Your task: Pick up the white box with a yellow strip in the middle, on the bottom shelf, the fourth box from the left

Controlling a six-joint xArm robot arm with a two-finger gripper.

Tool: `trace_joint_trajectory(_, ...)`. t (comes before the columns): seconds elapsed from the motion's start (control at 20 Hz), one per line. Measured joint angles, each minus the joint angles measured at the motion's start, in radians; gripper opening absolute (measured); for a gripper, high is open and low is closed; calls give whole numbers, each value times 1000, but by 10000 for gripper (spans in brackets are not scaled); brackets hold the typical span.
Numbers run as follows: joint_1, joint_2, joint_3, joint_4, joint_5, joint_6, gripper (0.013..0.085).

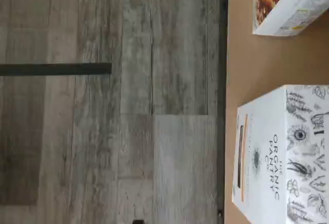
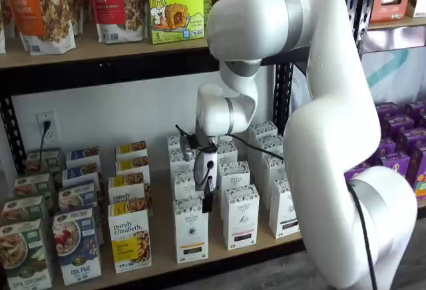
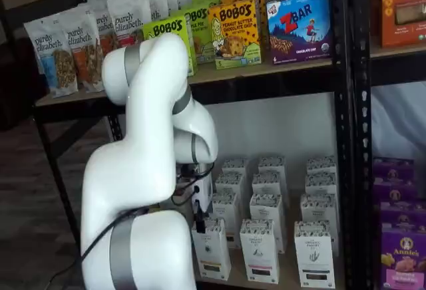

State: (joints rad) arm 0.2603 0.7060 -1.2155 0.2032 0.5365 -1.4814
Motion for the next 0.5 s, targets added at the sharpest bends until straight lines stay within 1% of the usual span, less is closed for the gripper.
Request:
trace_joint_trajectory(0.05,0,5,-10,19,11,-16,850)
trace_joint_trajectory(0.1,3,28,-53,62,44,-48,850)
trace_joint_trajectory(0.25,12,60,-101,64,62,-39,850)
trace_joint_trajectory(0.5,26,105,-152,60,26,-21,850)
